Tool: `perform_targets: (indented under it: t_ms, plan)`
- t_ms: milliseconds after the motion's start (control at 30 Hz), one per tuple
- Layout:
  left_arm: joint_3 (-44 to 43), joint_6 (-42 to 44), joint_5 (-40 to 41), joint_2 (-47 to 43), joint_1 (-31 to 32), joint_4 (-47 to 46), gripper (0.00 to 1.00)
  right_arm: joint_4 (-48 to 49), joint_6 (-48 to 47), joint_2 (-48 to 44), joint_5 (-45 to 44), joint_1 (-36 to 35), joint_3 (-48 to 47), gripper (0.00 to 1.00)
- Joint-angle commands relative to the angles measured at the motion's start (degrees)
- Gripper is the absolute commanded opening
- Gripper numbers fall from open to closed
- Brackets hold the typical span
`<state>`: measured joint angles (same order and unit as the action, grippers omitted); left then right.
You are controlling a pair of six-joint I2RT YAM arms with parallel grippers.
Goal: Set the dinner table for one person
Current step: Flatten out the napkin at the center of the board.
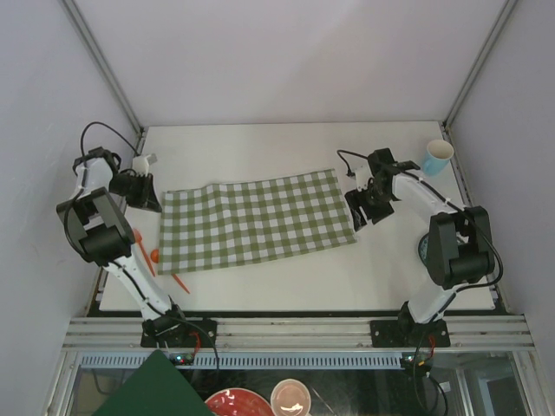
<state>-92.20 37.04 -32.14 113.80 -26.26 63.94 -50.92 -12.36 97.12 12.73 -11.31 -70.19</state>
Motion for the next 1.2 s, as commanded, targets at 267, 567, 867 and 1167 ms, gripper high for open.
perform_targets:
  t_ms: [267,567,867,1167]
  plan:
    - [9.4,0.5,5.5,-11.6,8.0,-5.1,0.09,-0.7,1.2,-5.6,3.0,0.9,5.7,0.63]
    - [27.9,1.3,23.9,-25.1,34.1,-14.7,0.14,-0.3,1.1,-5.7,1.4,0.8,3.7,0.64]
    - [31.9,-3.9,36.9,-28.6,59.3,-26.7,0.36,-1.8,1.1,-8.3,1.6,5.6,-0.1,0.64]
    - [35.4,-3.0,43.8,-25.2,73.5,-36.5,0.67,-7.3,-2.0,-9.2,4.8,16.0,-10.2,0.64]
